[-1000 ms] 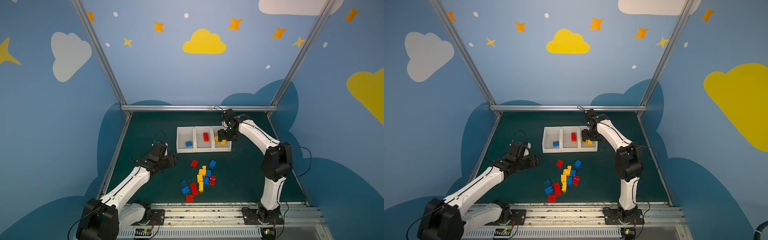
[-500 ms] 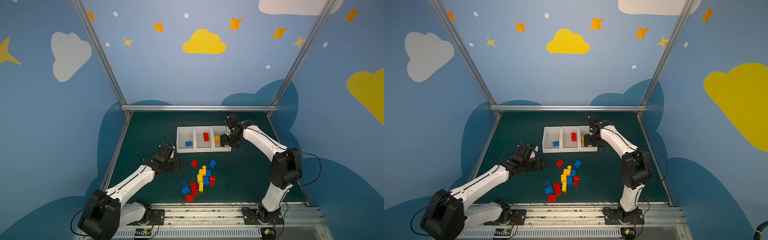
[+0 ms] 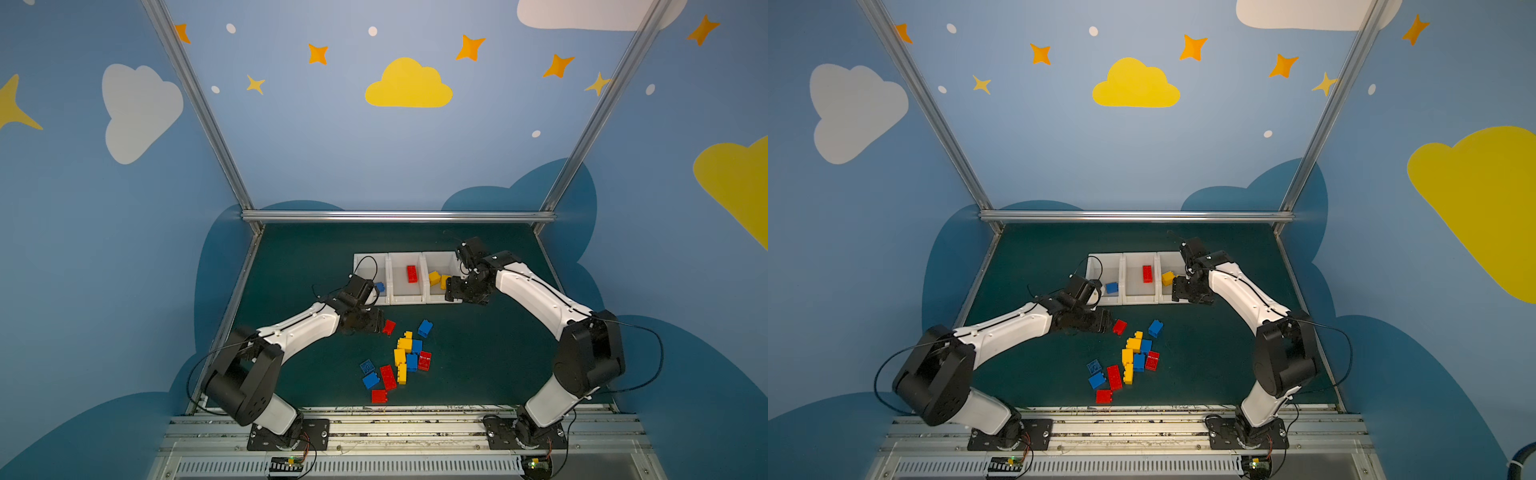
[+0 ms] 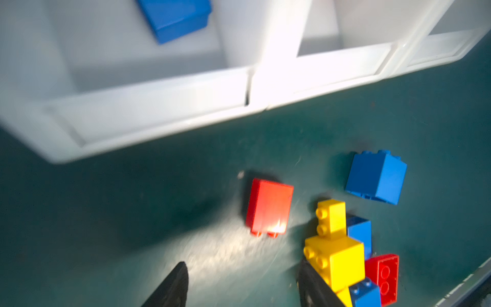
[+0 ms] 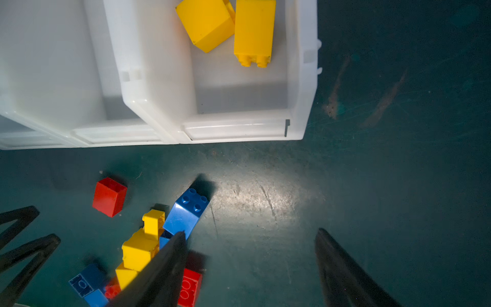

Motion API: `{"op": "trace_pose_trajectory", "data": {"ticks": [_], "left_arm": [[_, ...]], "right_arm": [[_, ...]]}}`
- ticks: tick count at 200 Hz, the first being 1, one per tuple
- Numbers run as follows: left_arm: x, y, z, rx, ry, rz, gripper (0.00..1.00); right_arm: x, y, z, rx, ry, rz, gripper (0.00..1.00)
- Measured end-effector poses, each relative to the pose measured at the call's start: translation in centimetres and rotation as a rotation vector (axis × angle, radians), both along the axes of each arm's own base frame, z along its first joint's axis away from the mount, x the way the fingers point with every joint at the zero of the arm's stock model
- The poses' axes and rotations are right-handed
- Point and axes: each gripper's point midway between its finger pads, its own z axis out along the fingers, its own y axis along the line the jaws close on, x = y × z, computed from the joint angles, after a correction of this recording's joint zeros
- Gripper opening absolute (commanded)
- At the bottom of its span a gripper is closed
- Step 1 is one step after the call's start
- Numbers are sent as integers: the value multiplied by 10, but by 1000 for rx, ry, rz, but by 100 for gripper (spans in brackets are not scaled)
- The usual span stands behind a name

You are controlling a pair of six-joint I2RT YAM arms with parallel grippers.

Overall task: Sort the legos into containers by color
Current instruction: 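Grasp a red square brick with the left gripper while the right gripper withdraws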

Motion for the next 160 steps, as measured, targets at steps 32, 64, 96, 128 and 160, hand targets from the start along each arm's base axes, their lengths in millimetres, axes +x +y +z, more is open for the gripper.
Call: {"op": "trace_pose_trajectory", "data": {"ticks": [32,64,96,128,160], "left_arm": [[12,-19,-12,49,15,-67,62],[15,-33,-24,102,27,-124,60],[11,-41,-36,155,43,-160,58],[9,-42,-42,202,36,-172,52],[10,-41,-44,233,24,-169,43]], "right_arm": [[-4,-3,-2,-2,2,-18,76],[-6,-4,-1,2,-3,-29,76],[-7,-6,4,1,-19,-33,75],[-9,-9,1,-8,-17,-38,75],[-14,-12,-5,-14,-4,-43,74]]}}
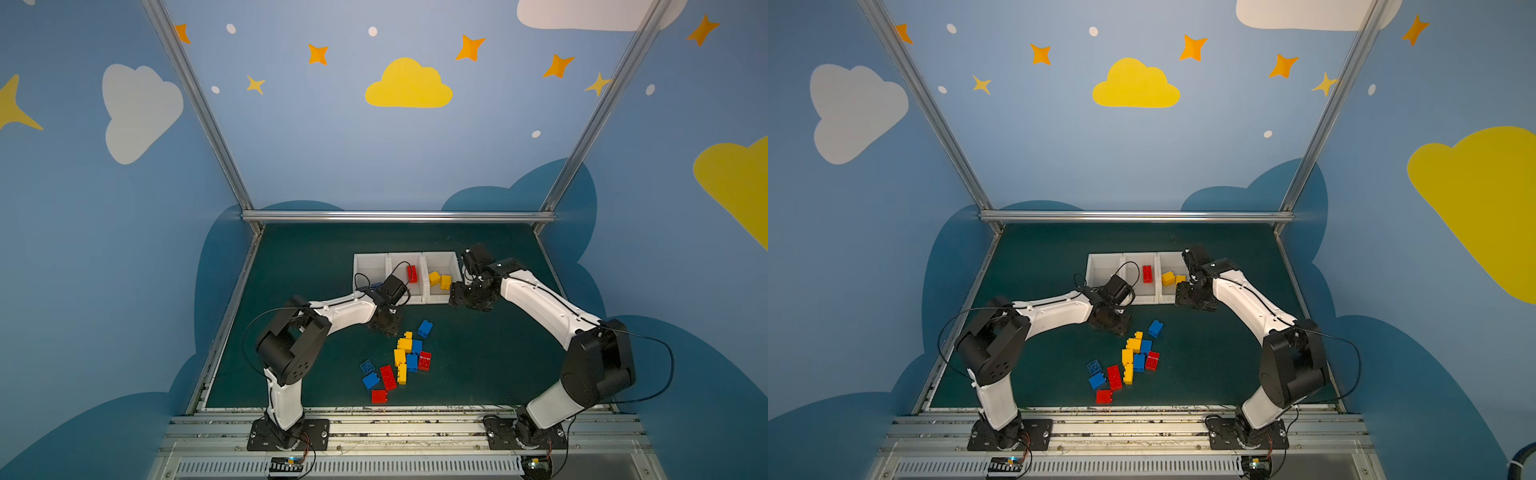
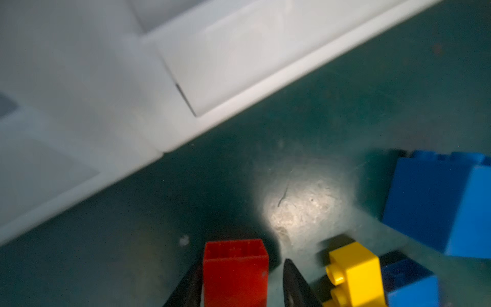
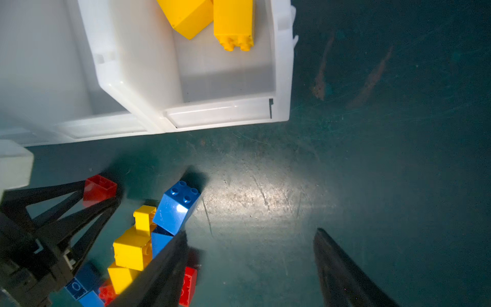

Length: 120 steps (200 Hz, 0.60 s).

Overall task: Sort the legos into containers by color
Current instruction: 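Grasp a red square brick with the left gripper while the right gripper withdraws, then carry the red brick with the left gripper into the middle compartment and release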

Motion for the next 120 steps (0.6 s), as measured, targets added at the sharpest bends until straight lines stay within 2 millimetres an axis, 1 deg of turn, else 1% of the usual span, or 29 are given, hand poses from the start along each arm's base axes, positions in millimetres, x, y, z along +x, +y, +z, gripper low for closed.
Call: {"op": "trace_pose_trajectory", "data": {"ticks": [45,103,120], "left_arm": [[1,4,-1,22,-9,4,32],[0,4,0,29,-7,-1,29],[1,4,4,32,-4,-4,29]], "right_arm": [[0,0,-2,2,-1,-4,73],[0,0,-2,4,0,-12,72],[-1,0,-2,4,1,-13,72]]}}
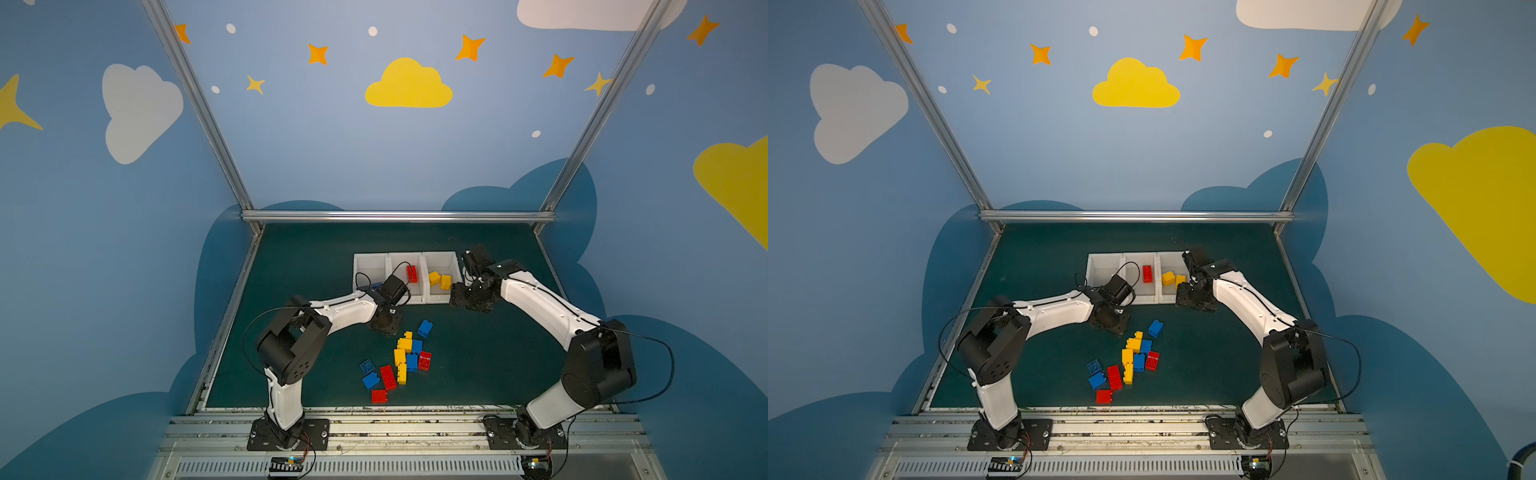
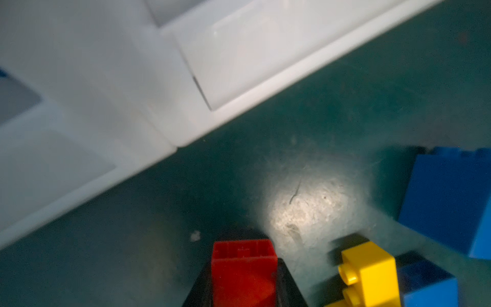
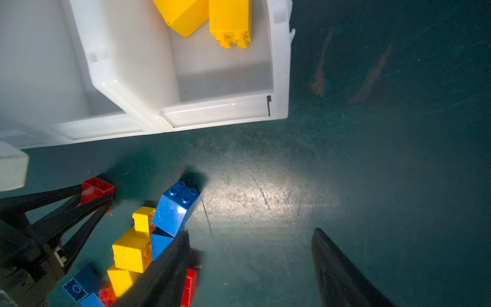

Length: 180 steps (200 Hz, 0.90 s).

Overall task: Sort the legos into containers by color
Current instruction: 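Carry the red brick with the left gripper into the middle compartment and release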

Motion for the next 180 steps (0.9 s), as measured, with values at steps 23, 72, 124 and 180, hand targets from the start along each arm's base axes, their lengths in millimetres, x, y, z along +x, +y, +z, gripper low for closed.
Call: {"op": "trace_pose_trajectory", "data": {"ticks": [23,72,124,180], "left_arm": [[12,-11,20,-25,-32,-13,30],[71,-52,106,-139,-238,-35,30],[119,-75,94,-114,-256,-44,35],[117,-65,65,-43,-193,-38,52]], "right_arm": [[0,0,1,0,-4,0,71],[0,-1,9,7,-25,3,70],[-3,-2,10,12,-32,7,70],[-7,-3,11,14,-33,7,73]]}}
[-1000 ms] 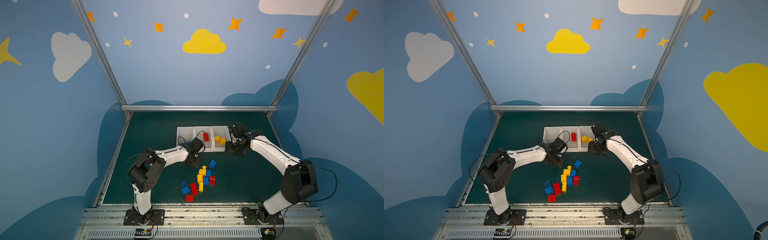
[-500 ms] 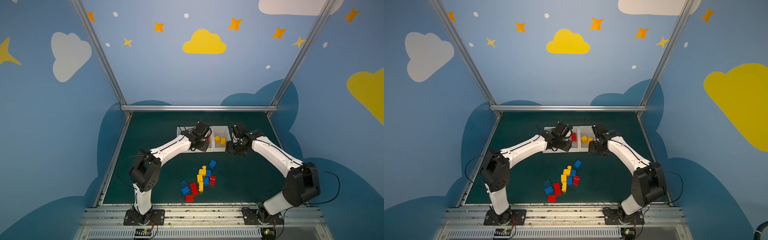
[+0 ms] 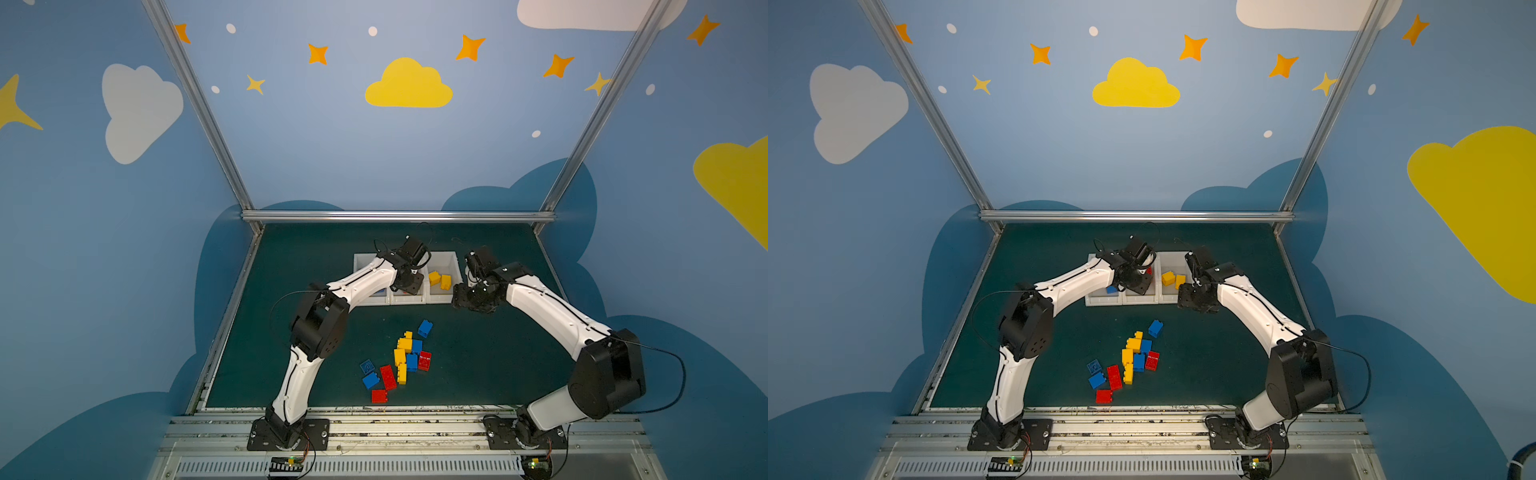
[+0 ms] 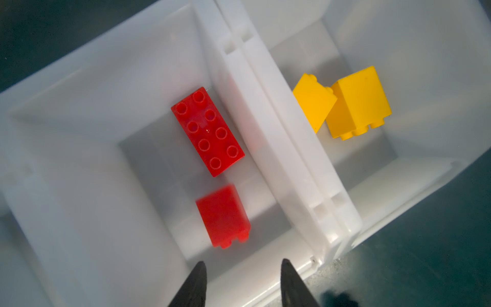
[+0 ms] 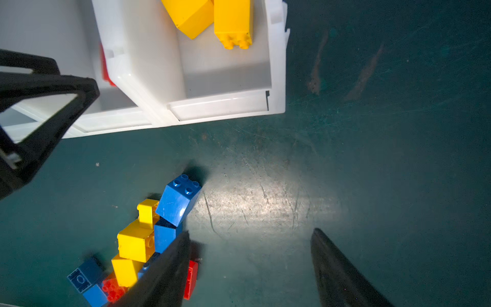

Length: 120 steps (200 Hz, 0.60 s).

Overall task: Sort the legos into containers by color
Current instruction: 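Carry the red brick with the left gripper into the middle compartment and release, then grasp a blue brick with the right gripper while the left gripper withdraws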

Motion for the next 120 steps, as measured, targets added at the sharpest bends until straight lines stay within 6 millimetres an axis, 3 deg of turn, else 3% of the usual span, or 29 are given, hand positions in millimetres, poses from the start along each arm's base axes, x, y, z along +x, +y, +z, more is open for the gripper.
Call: {"op": "trace_pose_trajectory", "data": {"ticks": [65,120], "left_arm": [[0,8,9,-14,-14,18,55],[-5,31,43,-78,-53,66,56]], "right_arm": [[0,1,0,3,-1,0,73],[-2,5,-1,6,6,5,74]]}}
